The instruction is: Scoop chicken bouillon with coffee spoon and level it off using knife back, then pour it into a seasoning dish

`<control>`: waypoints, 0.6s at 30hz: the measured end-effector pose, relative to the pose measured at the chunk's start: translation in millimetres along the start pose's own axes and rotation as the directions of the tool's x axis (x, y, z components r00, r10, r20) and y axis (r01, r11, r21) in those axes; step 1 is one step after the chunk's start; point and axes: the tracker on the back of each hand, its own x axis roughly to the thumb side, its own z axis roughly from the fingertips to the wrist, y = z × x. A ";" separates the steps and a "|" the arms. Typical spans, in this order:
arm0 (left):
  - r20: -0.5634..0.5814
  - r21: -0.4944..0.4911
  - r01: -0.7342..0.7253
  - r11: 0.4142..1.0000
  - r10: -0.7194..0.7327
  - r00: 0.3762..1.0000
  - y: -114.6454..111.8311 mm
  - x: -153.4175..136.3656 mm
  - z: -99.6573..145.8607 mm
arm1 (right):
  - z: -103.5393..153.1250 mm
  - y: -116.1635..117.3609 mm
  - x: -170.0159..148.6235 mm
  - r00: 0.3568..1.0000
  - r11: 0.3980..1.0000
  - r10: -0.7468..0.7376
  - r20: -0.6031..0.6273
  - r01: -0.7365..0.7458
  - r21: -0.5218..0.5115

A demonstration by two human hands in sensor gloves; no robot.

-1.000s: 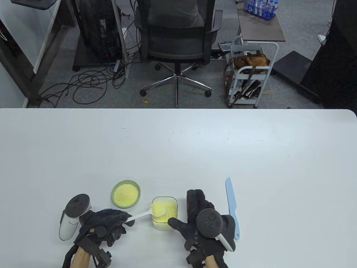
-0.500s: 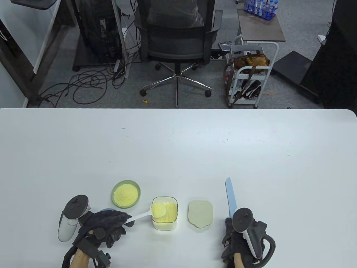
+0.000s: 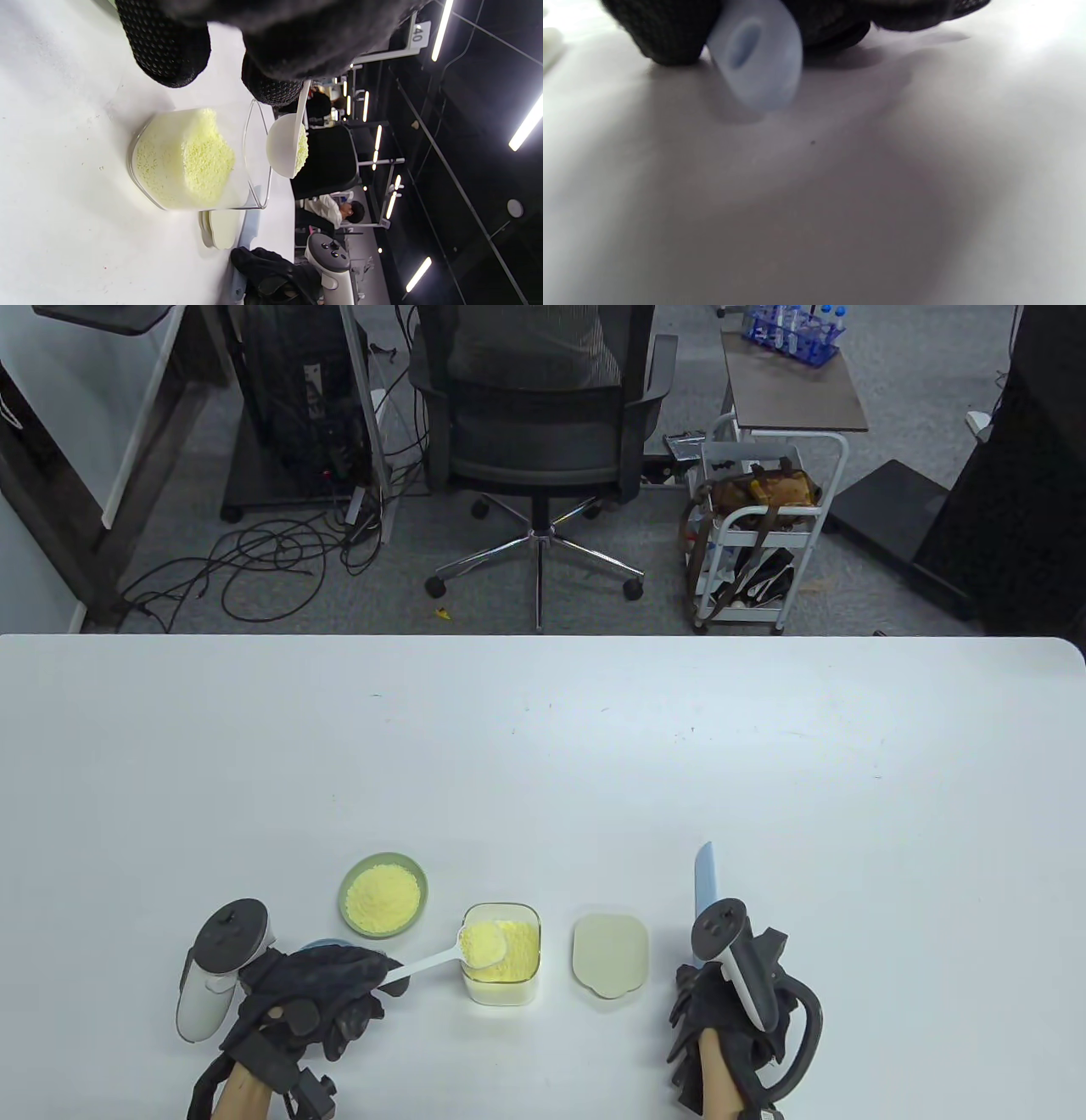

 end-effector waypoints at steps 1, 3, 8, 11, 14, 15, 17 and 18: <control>-0.001 0.000 0.002 1.000 -0.002 1.000 -0.3 -0.1 -0.2 | 1.0 0.2 0.7 1.000 1.000 0.011 0.006 -0.011 -0.009; 0.000 0.002 0.004 1.000 -0.004 1.000 -1.6 -0.7 -0.6 | 2.8 0.5 0.2 0.999 1.000 -0.007 0.048 0.008 -0.022; -0.004 0.008 0.010 1.000 -0.010 1.000 -2.1 -1.7 -1.1 | 31.6 -16.1 9.0 0.958 0.985 -0.122 0.261 0.148 -0.084; -0.012 0.029 0.004 1.000 -0.004 1.000 -1.0 -3.5 -2.3 | 65.2 -32.2 28.9 0.850 0.965 -0.222 0.478 0.263 -0.019; -0.015 0.047 0.007 0.999 -0.006 1.000 -2.2 -3.9 -2.7 | 99.9 -40.9 59.3 0.714 0.953 -0.267 0.647 0.295 0.067; -0.015 0.048 0.008 0.999 -0.007 1.000 -2.6 -3.8 -2.8 | 103.2 -40.6 63.3 0.697 0.952 -0.276 0.662 0.295 0.086; -0.018 0.047 0.016 0.999 -0.016 1.000 -3.5 -3.7 -3.0 | 116.3 -35.0 82.7 0.619 0.943 -0.325 0.715 0.269 0.196; -0.018 0.047 0.017 0.999 -0.016 1.000 -3.7 -3.7 -3.2 | 121.2 -30.7 90.7 0.595 0.940 -0.339 0.729 0.246 0.236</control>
